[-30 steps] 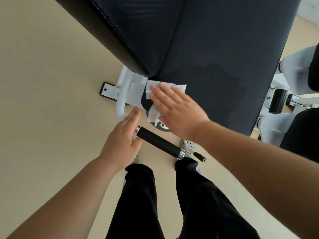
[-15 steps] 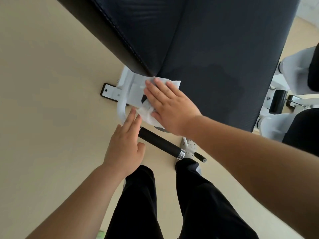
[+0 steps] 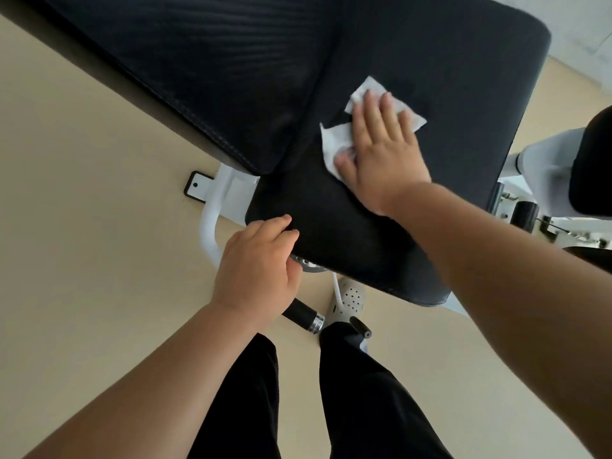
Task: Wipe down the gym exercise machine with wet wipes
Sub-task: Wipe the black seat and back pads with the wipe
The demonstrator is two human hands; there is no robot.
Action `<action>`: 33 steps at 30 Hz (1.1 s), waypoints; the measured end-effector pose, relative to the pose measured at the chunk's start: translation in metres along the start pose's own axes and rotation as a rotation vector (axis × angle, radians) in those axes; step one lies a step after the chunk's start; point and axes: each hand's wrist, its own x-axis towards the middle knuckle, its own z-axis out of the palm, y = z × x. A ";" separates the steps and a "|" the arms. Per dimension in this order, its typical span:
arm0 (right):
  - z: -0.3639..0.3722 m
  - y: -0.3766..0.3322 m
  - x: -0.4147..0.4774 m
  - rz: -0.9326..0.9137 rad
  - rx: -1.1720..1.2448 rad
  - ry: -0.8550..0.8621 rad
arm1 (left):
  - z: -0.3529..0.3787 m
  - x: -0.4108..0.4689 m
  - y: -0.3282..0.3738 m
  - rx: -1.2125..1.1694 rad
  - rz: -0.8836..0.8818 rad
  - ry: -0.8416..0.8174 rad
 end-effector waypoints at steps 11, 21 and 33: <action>-0.013 0.079 0.039 -0.473 -0.198 0.021 | -0.015 0.054 0.041 0.071 -0.107 -0.054; -0.011 0.024 0.036 -0.402 -0.141 0.003 | -0.020 0.080 0.051 0.050 -0.186 -0.046; -0.053 0.093 0.118 -0.056 -0.026 0.038 | -0.010 0.074 0.050 0.054 -0.156 0.025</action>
